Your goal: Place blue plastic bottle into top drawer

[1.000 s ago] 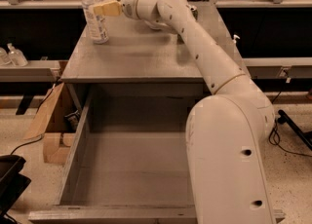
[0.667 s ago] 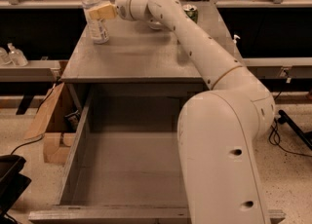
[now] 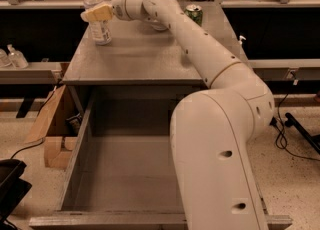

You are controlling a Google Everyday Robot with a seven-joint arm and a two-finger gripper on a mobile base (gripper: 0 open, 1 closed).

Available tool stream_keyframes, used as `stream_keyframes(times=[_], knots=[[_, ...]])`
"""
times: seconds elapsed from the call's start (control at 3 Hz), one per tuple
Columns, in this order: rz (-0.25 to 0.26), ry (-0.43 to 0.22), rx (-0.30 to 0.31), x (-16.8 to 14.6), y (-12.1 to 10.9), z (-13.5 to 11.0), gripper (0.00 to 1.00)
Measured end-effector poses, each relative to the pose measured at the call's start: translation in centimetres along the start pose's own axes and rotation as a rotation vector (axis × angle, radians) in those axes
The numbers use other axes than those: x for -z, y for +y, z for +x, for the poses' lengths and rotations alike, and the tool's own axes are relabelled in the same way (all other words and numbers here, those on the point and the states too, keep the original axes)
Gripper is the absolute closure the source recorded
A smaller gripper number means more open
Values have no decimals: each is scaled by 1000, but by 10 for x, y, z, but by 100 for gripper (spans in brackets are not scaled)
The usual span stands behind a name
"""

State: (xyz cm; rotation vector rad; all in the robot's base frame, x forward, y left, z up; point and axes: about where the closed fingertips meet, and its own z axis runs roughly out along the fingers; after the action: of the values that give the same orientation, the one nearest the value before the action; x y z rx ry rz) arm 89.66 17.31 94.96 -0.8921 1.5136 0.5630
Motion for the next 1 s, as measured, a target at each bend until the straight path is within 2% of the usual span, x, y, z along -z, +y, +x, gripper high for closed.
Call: stream_keyframes(times=[0.33,0.67,1.0], knots=[[-39,-11,6,-13,11,-3,4],[-79,-28,10,-24,21,-5,20],[-115,-38,13,-32,29,-6,43]])
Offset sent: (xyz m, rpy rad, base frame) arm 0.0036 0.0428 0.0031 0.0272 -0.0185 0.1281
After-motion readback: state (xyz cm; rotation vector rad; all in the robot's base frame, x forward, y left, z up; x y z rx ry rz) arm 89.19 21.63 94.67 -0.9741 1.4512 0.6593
